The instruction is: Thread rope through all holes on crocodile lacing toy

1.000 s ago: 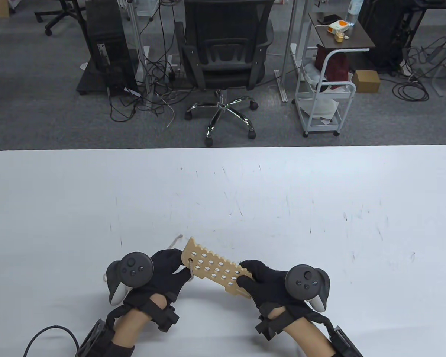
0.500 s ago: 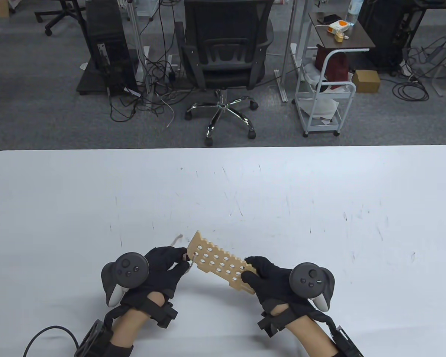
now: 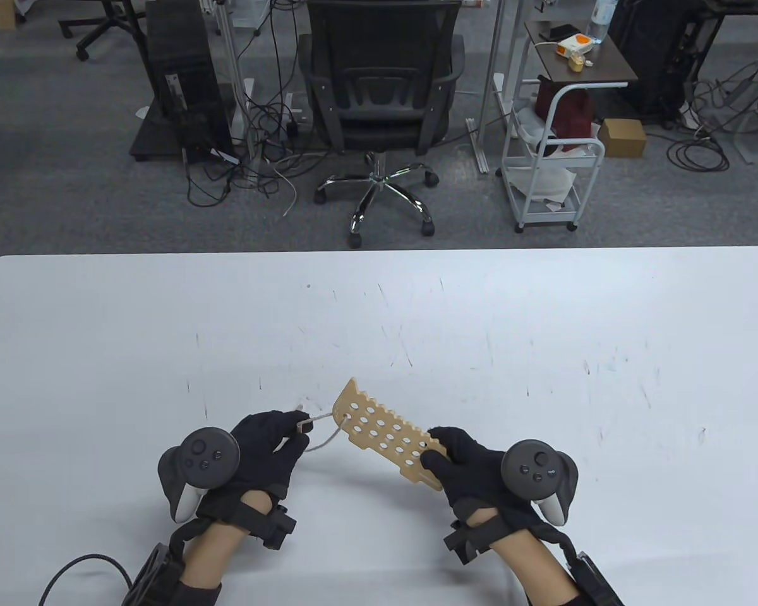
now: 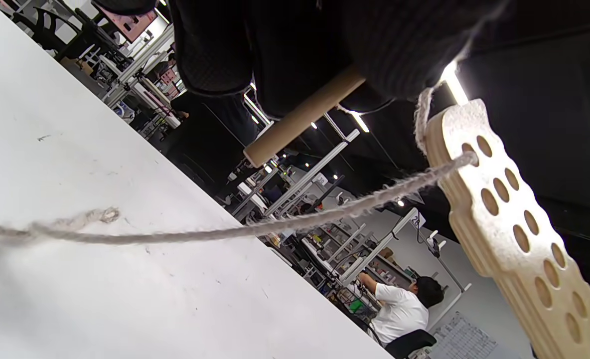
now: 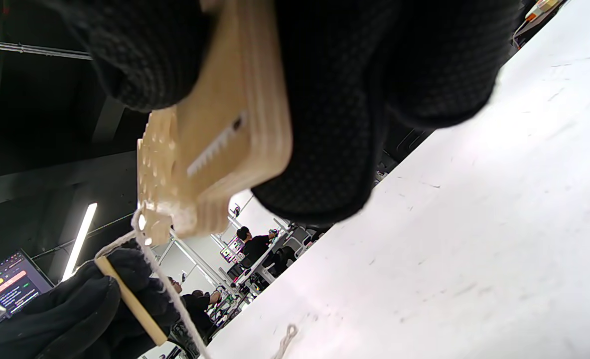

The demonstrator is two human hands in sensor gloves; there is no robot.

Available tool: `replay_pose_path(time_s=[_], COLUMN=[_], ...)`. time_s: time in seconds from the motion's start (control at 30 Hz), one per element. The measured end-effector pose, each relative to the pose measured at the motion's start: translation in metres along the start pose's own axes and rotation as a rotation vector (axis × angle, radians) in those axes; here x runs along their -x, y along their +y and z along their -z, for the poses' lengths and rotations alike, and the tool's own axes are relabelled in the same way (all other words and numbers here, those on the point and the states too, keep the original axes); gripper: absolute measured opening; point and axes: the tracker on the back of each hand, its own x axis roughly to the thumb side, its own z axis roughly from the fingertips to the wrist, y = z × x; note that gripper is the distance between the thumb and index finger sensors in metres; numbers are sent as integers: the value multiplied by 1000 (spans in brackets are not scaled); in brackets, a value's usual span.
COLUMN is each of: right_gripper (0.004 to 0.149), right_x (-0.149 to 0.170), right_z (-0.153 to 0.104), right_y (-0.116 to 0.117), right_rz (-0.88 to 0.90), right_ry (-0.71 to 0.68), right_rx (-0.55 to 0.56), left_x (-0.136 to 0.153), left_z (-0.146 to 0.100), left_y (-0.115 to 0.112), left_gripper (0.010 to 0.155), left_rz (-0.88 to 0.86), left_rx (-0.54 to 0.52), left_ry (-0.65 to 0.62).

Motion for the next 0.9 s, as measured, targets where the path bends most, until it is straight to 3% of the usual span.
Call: replay_pose_path(time_s=[0.9], right_gripper=[46], right_x=[16], right_z=[4], right_y=[-11], right_rz=[-32], right_ry=[93], right_rx=[36], left_x=[11], left_z=[-2], left_y=[24], left_gripper=[47], left_rz=[-56], left_rx=[-128], left_ry=[53])
